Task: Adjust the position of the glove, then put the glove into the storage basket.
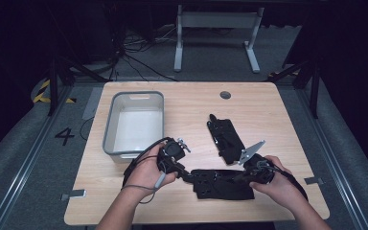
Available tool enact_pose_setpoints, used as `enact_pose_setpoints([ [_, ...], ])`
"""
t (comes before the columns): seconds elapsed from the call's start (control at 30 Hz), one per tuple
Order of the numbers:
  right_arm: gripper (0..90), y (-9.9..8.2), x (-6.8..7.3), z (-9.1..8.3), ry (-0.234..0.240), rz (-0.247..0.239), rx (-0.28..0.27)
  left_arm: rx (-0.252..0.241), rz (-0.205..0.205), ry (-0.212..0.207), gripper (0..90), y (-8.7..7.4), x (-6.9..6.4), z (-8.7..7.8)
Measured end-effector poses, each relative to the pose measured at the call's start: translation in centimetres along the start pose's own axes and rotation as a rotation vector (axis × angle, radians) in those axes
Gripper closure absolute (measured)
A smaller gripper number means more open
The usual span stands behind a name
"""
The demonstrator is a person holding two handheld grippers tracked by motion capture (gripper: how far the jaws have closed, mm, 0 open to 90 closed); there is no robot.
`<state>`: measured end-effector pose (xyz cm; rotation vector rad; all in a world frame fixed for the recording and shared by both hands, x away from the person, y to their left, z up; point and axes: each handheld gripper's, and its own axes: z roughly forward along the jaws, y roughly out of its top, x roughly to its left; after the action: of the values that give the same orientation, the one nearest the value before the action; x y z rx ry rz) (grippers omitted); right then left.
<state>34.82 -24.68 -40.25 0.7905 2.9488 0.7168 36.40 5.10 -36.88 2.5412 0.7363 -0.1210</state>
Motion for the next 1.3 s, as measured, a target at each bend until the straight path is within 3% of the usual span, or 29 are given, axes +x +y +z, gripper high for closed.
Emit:
enact_pose_setpoints([
  [0.07, 89.9, -0.1, -0.3, -0.6, -0.022, 0.017, -0.044, -0.015, -0.015, -0.002, 71.0, -0.2, 0.1, -0.2],
  [0.1, 89.6, -0.2, -0.6, -1.2, -0.042, 0.043, -0.096, -0.026, -0.027, 0.006, 69.9, -0.4, 0.3, -0.4],
  [0.17, 89.3, -0.2, -0.7, -1.3, -0.049, 0.044, -0.106, -0.029, -0.031, 0.009, 69.5, -0.4, 0.4, -0.5],
  [0.33, 84.6, -0.5, -1.6, -1.9, -0.069, 0.098, -0.173, -0.036, -0.056, 0.018, 65.2, -0.7, 0.7, -0.8],
  [0.63, 82.2, -0.4, -3.1, -2.2, -0.084, 0.161, -0.198, -0.036, -0.077, 0.015, 63.1, -1.3, 1.1, -1.2],
  [0.77, 82.6, 0.5, -5.3, -1.9, -0.095, 0.222, -0.208, -0.041, -0.088, 0.02, 62.7, -1.6, 1.2, -1.4],
  [0.8, 82.6, 0.5, -5.3, -1.9, -0.095, 0.222, -0.208, -0.042, -0.088, 0.019, 62.7, -1.7, 1.2, -1.5],
  [0.83, 82.6, 0.8, -6.5, -1.7, -0.1, 0.247, -0.2, -0.042, -0.089, 0.018, 62.6, -1.8, 1.2, -1.5],
  [0.9, 82.6, 1.0, -7.0, -1.6, -0.104, 0.262, -0.193, -0.041, -0.092, 0.02, 62.6, -2.0, 1.2, -1.6],
  [1.03, 80.4, 1.6, -9.2, -1.3, -0.14, 0.313, -0.177, -0.043, -0.104, 0.025, 62.4, -2.6, 1.4, -1.8],
  [1.1, 80.1, 1.6, -9.5, -1.2, -0.145, 0.314, -0.179, -0.041, -0.105, 0.026, 62.4, -2.8, 1.5, -1.9],
  [1.3, 76.8, 2.1, -11.9, -0.1, -0.172, 0.392, -0.17, -0.048, -0.118, 0.028, 61.5, -3.2, 1.5, -2.1],
])
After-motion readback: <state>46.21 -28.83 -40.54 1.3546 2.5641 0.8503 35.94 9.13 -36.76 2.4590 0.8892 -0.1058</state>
